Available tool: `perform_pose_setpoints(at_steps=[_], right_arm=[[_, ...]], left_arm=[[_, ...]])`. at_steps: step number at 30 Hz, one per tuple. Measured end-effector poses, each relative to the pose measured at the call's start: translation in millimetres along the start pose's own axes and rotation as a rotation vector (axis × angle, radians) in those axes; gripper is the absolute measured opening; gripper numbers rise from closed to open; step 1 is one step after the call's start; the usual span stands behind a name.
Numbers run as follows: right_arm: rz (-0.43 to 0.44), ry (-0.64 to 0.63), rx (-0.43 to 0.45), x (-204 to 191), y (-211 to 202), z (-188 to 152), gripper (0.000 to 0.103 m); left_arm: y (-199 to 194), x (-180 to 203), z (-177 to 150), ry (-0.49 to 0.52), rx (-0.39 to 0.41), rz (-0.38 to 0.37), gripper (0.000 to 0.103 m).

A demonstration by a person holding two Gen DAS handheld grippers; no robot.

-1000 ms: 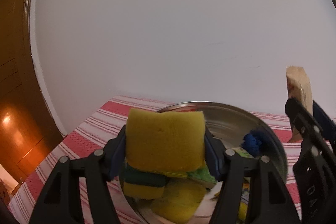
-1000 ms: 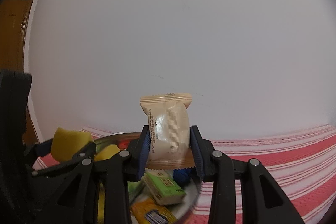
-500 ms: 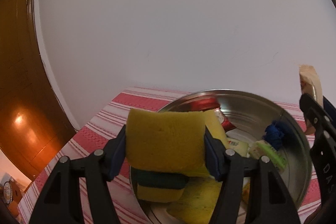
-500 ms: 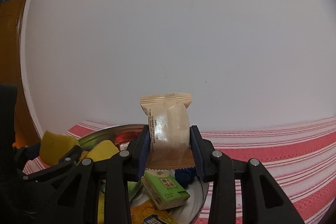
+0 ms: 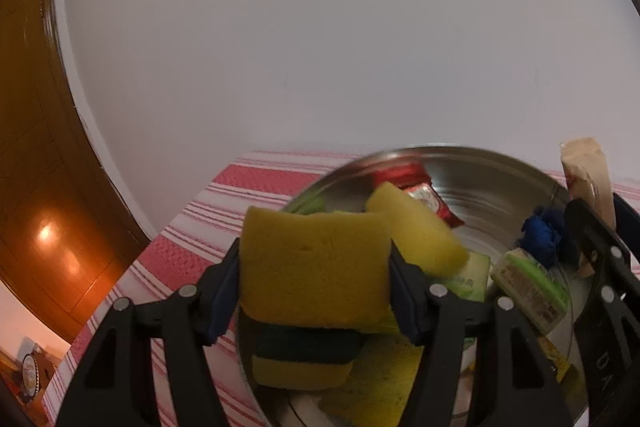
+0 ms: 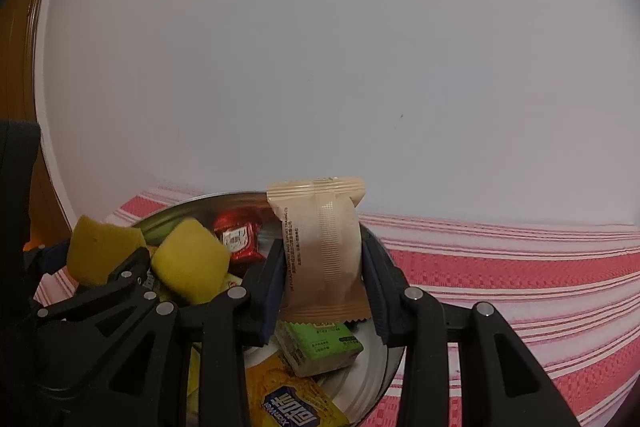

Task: Organize objects
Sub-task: 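Release the small sponge into the tin with the left gripper while the right drops the beige packet in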

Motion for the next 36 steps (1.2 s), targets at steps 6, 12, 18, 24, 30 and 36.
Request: perform_pose_setpoints(at_steps=[6, 12, 18, 24, 30, 36], right_arm=[[0.008, -0.018, -0.011, 1, 7, -3, 0.041], [0.102, 0.004, -0.018, 2, 13, -7, 0.052], [0.098, 0.114, 0.077, 9, -29, -11, 0.072], [0.014, 0.153, 0.204, -5, -67, -18, 0.081], [-0.011, 0.146, 0.219, 12, -78, -20, 0.081], [-0.024, 0.153, 0.263, 12, -88, -21, 0.081]], left_arm=[[-1, 5, 0, 0.025, 0.01, 0.005, 0.063], [-1, 2, -1, 0.0, -0.005, -0.002, 0.068], [-11, -3, 3, -0.074, 0.049, -0.083, 0.103], [-18, 3, 1, -0.064, 0.091, -0.113, 0.103], [-29, 1, -2, -0.089, 0.17, -0.105, 0.103], [-45, -5, -13, -0.099, 0.234, -0.085, 0.103]])
Point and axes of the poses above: each gripper's, at about its wrist camera, not at the fingertips, and y roughly the way its jaws point, x to its right, z to its top, the point moved 4 cm from there along y, roughly the way its jaws point, and after that the axes turned 9 degrees about -z, right-handed, at the moved point
